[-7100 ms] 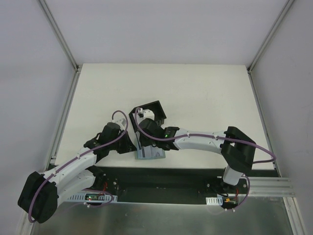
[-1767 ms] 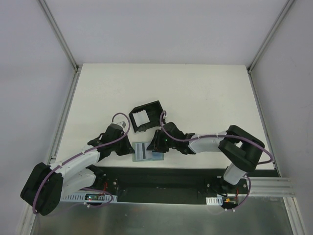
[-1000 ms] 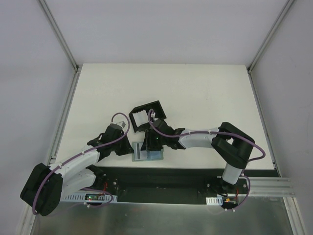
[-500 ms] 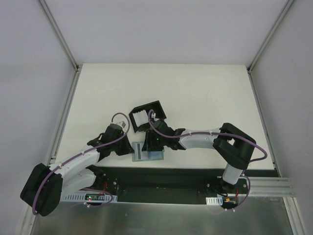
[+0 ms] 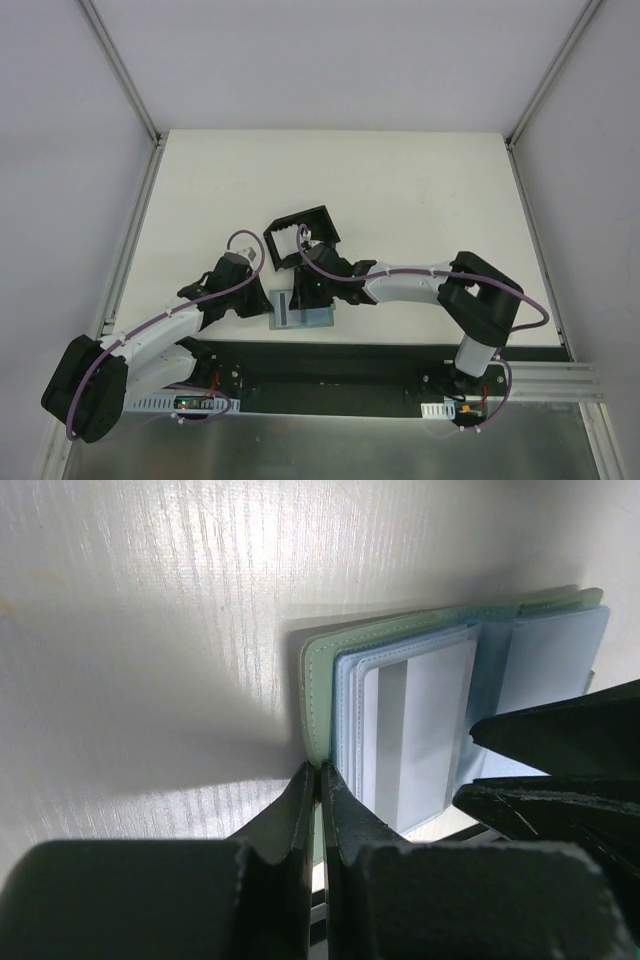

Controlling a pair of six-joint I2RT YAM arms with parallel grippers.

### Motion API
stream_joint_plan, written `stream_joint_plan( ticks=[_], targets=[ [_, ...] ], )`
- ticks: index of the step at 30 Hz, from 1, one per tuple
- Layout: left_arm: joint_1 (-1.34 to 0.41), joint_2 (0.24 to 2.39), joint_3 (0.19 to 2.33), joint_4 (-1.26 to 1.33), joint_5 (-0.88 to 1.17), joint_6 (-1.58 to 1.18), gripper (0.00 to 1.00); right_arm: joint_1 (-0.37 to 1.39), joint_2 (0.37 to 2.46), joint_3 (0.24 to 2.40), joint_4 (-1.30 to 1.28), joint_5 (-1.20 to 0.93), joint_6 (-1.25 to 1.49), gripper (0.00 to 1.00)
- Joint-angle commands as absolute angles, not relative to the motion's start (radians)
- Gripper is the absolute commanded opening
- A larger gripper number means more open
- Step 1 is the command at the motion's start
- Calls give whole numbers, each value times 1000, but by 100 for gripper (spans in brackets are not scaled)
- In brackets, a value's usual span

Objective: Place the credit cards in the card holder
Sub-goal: Insert the credit card into the card holder, then pick up the credit card from the storage box.

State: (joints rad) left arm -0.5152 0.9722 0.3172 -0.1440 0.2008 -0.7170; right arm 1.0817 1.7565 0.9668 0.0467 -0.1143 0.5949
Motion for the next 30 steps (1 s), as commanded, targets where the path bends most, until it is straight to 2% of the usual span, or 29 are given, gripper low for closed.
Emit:
stream_joint_plan(
  ticks=[1,6,9,13,21,30],
  targets=[
    [-512,956,311,-147,192,-710,0,1065,1645,1018,5,-66,514,45],
    [-512,940,314,-147,193,-713,0,987,1582,1112,-106,-58,410,50],
    [-512,936,313,-147,190,-713,0,940,1581,1186,-146,-54,351,61],
    [-512,937,311,-149,183,-713,0,875,1649,1316,-231,-84,292,67],
    [-509,937,314,-149,179,-701,0,802,1853,1534,-339,-161,238,70],
    [-505,942,311,-149,183,-689,0,785,2006,1646,-359,-207,222,71]
  ],
)
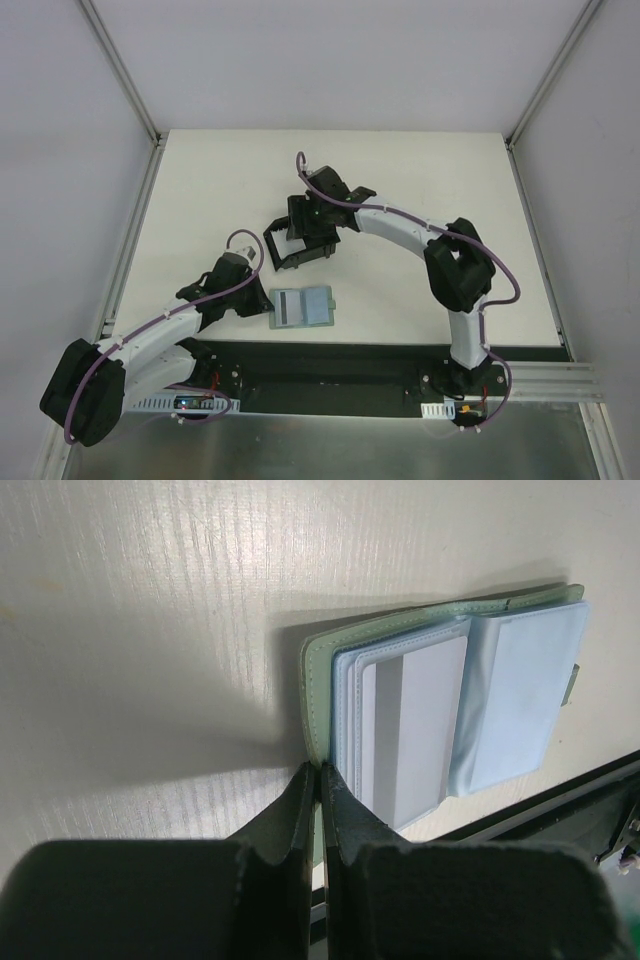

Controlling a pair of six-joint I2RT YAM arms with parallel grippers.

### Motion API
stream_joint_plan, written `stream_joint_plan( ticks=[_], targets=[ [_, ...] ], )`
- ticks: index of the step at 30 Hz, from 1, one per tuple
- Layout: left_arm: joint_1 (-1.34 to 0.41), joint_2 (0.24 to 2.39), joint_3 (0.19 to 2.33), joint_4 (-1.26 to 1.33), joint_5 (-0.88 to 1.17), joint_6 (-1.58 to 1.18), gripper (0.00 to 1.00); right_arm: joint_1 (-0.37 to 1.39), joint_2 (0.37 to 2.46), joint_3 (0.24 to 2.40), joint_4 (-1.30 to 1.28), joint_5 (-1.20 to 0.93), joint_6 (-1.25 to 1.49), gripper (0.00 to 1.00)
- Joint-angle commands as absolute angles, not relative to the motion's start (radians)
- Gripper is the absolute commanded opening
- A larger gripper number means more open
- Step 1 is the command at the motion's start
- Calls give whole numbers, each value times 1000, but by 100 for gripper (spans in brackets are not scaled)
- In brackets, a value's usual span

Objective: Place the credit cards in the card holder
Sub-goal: Pick up the credit card from the storage box.

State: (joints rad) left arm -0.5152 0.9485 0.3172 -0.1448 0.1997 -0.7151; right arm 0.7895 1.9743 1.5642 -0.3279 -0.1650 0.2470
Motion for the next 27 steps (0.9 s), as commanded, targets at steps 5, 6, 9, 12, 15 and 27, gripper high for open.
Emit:
stream_joint_plan(
  ticks=[5,6,9,12,15,27],
  targets=[
    [-502,939,310,-149,189,-686,0,778,2065,1687,-380,-221,227,73],
    [-500,937,310,-149,189,-684,0,776,2065,1686,-379,-221,227,74],
    [-500,936,311,-149,190,-684,0,770,2083,1693,-380,-209,224,75],
    [-499,939,311,-149,192,-684,0,764,2098,1706,-382,-224,225,76],
    [-499,943,313,-149,195,-686,0,761,2123,1723,-385,-251,227,76],
    [-497,948,313,-149,198,-683,0,744,2138,1713,-330,-385,273,68]
  ],
)
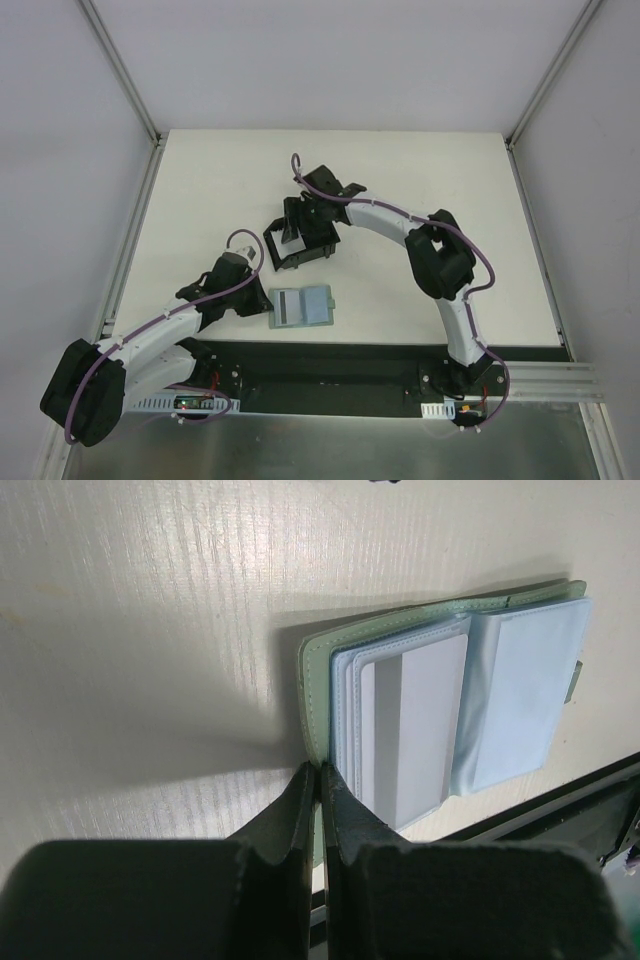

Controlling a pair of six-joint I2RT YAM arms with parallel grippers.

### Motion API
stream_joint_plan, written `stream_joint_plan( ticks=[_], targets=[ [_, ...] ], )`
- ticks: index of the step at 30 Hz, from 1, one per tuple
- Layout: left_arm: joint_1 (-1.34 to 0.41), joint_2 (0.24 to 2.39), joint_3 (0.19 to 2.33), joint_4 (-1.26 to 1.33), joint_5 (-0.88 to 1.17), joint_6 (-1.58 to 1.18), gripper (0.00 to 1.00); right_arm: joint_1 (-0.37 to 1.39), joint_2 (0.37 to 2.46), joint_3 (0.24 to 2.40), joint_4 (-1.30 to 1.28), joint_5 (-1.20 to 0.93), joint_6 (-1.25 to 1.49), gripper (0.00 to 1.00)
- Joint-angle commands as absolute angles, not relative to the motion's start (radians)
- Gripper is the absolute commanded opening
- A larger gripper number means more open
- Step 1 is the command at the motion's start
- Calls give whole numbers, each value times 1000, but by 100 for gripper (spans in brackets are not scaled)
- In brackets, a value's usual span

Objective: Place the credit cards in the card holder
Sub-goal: Pick up the credit card from the storage box.

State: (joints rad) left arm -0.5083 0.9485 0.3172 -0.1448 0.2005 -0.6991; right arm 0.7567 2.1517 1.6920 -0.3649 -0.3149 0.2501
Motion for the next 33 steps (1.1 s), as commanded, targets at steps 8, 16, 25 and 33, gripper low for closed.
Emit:
stream_joint_plan(
  ticks=[8,16,25,33],
  targets=[
    [-497,960,318,-147,198,-678,0,726,2105,1680,-292,-419,284,53],
    [-497,969,321,-147,199,-676,0,716,2088,1649,-278,-417,287,40],
    [-497,976,322,-149,199,-673,0,710,2068,1643,-268,-423,290,19],
    [-499,979,324,-147,199,-672,0,707,2062,1634,-267,-420,291,11]
  ],
)
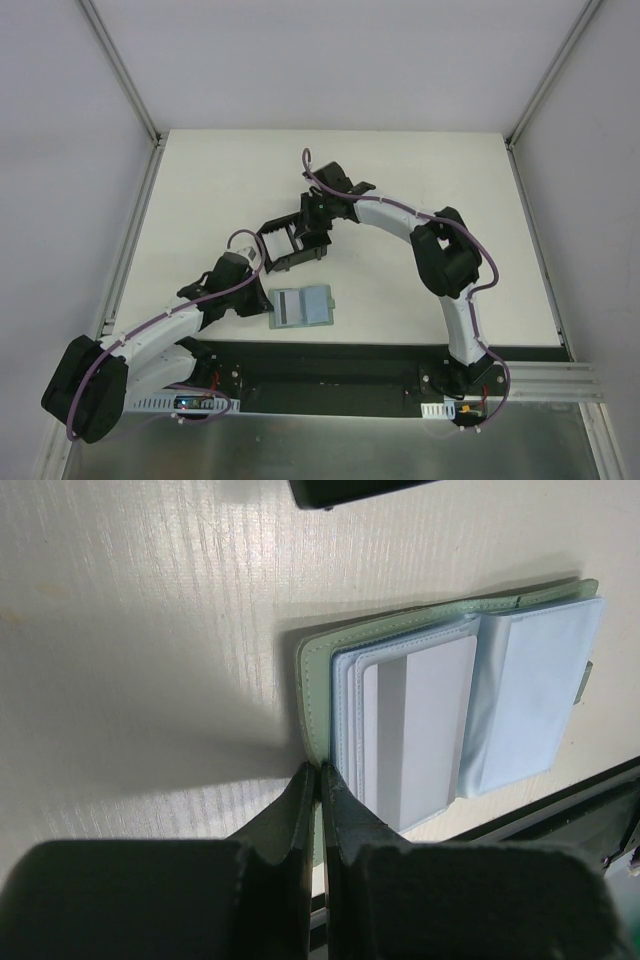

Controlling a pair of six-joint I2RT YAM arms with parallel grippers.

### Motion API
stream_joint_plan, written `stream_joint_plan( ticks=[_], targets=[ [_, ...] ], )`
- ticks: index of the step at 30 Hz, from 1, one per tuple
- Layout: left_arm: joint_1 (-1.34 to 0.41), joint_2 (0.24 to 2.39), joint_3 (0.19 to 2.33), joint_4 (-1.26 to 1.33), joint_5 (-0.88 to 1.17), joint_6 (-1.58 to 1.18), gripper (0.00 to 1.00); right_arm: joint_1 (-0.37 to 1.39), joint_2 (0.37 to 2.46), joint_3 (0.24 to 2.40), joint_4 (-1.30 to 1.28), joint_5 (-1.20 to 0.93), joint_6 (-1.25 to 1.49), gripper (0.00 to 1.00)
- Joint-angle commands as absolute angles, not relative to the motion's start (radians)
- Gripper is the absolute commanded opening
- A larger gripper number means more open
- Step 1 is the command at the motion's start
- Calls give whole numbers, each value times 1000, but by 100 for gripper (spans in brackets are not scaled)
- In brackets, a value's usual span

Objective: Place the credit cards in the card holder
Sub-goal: Pick up the credit card from the storage box.

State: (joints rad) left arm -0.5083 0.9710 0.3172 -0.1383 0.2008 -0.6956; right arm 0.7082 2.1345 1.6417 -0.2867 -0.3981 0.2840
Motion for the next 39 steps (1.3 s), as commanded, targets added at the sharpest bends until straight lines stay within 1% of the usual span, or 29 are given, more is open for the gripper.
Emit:
stream_joint_plan(
  ticks=[1,7,11,18,23,26,30,39],
  targets=[
    [-497,979,321,-147,198,-673,0,707,2059,1631,-265,-413,291,10],
    [-497,980,321,-147,198,-672,0,704,2059,1647,-284,-411,276,9],
    [-497,982,324,-147,199,-672,0,706,2046,1647,-267,-442,290,5],
    [-497,988,325,-144,199,-670,0,722,2029,1646,-272,-422,301,1],
    [-497,980,324,-144,199,-673,0,735,2029,1663,-290,-400,302,1],
    [-497,977,321,-143,199,-675,0,749,2026,1680,-327,-327,282,1],
    [-497,977,319,-144,201,-675,0,768,2040,1730,-425,-169,218,1],
    [-497,973,316,-144,202,-673,0,822,2140,1801,-525,-26,146,1]
  ],
)
